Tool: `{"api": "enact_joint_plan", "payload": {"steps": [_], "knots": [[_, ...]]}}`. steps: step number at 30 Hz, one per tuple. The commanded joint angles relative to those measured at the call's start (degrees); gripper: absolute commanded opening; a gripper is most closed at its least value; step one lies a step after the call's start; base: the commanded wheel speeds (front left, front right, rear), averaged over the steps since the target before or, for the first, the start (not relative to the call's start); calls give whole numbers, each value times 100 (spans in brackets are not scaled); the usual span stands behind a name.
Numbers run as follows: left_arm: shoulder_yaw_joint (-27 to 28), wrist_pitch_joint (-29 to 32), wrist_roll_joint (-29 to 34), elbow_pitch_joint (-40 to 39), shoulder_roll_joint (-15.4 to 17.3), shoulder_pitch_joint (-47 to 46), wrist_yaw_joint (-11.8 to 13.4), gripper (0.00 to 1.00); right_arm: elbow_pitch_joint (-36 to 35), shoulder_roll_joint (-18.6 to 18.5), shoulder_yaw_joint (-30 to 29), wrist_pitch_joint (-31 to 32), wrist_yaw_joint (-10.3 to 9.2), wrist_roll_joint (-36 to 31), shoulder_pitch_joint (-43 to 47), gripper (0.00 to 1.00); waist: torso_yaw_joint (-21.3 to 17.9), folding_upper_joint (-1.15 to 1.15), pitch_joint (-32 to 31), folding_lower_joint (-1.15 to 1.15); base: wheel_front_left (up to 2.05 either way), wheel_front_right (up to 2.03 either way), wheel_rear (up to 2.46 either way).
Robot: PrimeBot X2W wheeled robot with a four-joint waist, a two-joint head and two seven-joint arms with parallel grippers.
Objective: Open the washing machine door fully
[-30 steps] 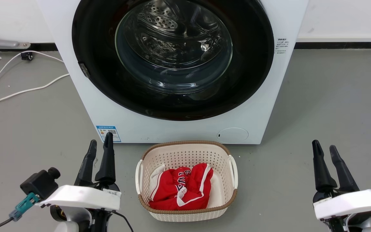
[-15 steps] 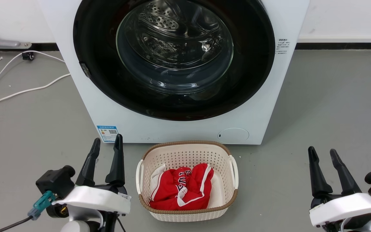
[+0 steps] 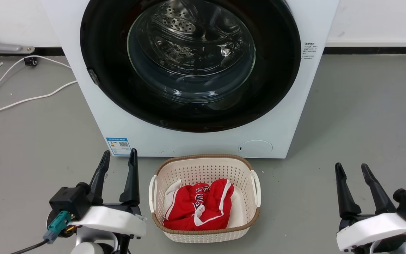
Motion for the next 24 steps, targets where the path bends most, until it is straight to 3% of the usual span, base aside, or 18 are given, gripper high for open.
{"api": "enact_joint_plan", "payload": {"steps": [1, 24], "knots": [[-28, -55, 138, -47, 34, 27, 34, 100, -56, -4, 14, -38, 0, -118, 32, 100, 0, 0, -1, 0, 0, 0, 0], [-62, -352, 1213, -52, 6, 115, 200, 100, -138, -1, 53, -116, -1, -1160, 144, 100, 36, 0, -1, 0, 0, 0, 0]]}}
